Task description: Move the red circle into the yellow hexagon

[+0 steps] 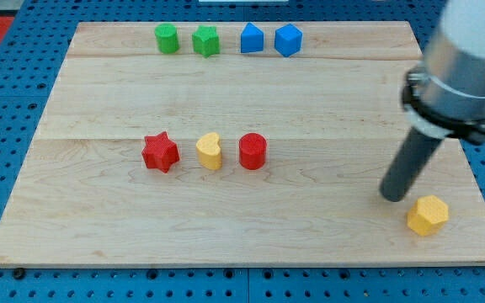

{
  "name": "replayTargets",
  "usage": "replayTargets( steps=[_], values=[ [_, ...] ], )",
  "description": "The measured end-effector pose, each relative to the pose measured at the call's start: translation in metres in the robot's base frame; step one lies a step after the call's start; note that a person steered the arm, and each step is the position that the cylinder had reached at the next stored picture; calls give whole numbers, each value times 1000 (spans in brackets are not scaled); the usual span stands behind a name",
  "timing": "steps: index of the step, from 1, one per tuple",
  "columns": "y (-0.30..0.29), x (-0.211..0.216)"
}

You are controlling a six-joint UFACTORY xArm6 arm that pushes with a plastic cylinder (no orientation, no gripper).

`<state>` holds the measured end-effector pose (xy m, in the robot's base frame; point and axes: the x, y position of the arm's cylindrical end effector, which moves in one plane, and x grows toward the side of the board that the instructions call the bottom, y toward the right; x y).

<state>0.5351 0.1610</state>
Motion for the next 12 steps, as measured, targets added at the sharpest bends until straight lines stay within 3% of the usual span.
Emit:
replayTargets(
  steps=[1,4,6,8,12],
  values=[
    [-49,-12],
    [-146,-101],
    [-200,-103],
    [-166,-98],
    [-145,-29]
  ],
)
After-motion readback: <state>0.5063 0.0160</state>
